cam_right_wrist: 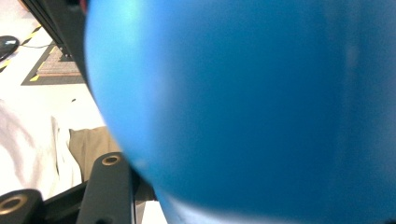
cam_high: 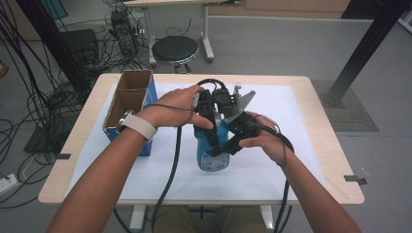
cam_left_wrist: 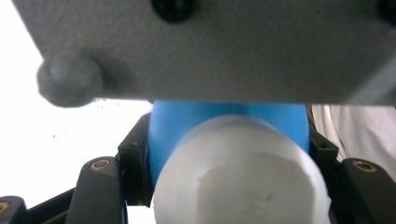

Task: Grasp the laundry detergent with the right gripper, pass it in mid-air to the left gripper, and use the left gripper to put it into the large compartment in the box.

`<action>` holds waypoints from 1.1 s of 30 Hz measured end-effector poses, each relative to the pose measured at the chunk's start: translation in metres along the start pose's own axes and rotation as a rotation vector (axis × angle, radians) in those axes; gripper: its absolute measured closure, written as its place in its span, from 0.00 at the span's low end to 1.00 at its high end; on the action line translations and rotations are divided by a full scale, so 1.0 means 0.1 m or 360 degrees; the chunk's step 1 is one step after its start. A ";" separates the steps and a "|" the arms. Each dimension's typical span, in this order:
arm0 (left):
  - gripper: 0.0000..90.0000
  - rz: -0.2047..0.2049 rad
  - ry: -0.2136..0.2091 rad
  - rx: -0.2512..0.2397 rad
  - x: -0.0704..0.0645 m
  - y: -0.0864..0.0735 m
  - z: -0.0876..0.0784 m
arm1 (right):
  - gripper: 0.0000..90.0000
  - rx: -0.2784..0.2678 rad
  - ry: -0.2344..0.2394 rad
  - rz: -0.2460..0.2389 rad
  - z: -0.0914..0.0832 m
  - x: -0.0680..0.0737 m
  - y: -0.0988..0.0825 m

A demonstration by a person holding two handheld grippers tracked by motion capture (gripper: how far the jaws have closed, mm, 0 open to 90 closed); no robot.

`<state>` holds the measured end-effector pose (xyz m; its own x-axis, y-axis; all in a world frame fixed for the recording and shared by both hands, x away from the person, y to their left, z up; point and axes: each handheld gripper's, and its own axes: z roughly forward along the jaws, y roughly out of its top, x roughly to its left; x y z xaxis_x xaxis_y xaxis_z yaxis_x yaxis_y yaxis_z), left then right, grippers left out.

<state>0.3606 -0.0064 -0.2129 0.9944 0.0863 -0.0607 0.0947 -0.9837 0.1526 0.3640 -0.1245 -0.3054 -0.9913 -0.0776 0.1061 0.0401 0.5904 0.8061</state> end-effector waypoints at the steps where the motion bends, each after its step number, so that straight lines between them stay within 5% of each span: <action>1: 0.42 -0.0001 0.0000 0.0000 0.00 0.00 0.00 | 0.47 0.0000 -0.0002 -0.0001 0.00 0.00 0.00; 33: 0.42 -0.0009 0.0016 -0.0012 -0.01 0.00 -0.02 | 0.47 0.0007 -0.0016 -0.0005 -0.02 0.01 0.02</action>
<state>0.3592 -0.0059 -0.2104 0.9943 0.0935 -0.0520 0.1007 -0.9821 0.1595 0.3632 -0.1248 -0.3030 -0.9926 -0.0713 0.0978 0.0366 0.5935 0.8040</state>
